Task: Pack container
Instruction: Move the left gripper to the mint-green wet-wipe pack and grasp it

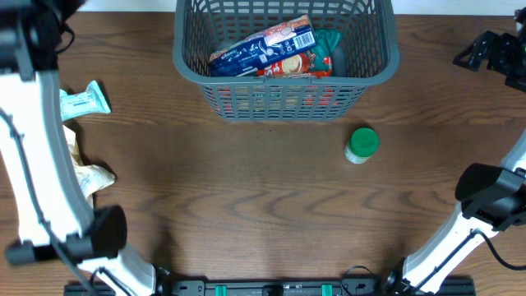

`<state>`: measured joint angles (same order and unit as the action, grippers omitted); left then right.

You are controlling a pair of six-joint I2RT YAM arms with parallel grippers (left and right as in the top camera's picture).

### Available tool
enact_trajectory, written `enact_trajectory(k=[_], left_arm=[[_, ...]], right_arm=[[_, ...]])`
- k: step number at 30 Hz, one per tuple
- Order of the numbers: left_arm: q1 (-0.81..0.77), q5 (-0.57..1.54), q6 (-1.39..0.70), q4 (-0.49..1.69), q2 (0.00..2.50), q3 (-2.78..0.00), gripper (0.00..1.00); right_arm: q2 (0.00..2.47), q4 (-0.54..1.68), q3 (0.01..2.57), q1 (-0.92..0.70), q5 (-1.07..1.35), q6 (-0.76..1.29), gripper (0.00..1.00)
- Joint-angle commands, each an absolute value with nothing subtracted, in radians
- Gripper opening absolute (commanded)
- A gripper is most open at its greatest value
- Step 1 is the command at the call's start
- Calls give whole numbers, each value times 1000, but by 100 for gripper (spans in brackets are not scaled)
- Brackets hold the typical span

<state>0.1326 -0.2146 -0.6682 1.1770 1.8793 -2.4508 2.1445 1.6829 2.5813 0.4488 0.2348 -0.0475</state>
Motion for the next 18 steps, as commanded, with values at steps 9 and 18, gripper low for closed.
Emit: enact_trajectory(k=[9, 18], left_arm=[[205, -244, -1585, 1281, 2156, -2431, 98], [226, -210, -1613, 1283, 2322, -2431, 99]], right_arm=[[2149, 1683, 2579, 418, 243, -41, 99], [2149, 1673, 2579, 418, 232, -39, 99]])
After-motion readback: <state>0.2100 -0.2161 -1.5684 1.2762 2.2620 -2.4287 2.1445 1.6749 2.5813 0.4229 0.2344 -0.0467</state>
